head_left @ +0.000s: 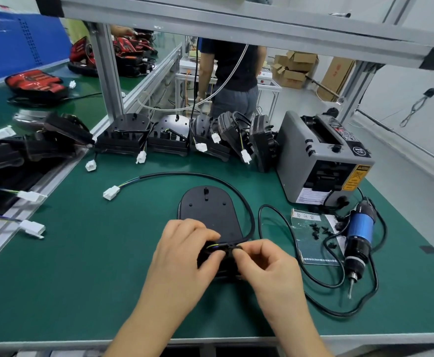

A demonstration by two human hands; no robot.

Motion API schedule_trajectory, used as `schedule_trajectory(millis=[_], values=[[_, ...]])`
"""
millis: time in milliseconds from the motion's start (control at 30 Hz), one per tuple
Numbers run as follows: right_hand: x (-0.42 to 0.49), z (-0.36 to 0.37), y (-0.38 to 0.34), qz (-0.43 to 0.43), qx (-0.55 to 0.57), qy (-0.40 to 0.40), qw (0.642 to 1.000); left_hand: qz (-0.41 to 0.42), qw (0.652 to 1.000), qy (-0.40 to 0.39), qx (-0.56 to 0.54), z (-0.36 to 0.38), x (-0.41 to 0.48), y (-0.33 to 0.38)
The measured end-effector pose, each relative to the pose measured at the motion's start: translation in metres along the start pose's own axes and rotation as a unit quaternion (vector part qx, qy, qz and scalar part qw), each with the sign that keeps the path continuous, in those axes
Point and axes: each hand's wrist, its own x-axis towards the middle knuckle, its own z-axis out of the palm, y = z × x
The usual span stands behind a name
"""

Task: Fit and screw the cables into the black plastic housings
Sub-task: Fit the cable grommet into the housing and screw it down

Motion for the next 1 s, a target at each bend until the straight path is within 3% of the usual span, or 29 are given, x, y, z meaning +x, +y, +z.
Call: schedule_trajectory(millis=[267, 567, 700, 1000], values=[[-0.001, 0.006, 0.006, -0.065, -0.099, 0.023, 0.993, -0.017, 0.999, -0.018, -0.046, 0.001, 0.001, 0.002], [0.017, -0.008, -0.003, -0.149, -0.249, -0.012, 0.957, -0.012, 0.996, -0.033, -0.084, 0.000, 0.000, -0.001], [0.031, -0.014, -0.008, -0.167, -0.307, -0.072, 0.934, -0.006, 0.995, -0.030, -0.097, 0.000, -0.001, -0.001], [0.034, -0.020, -0.009, -0.168, -0.265, -0.136, 0.940, -0.065, 0.984, -0.134, -0.101, -0.014, 0.008, -0.010]])
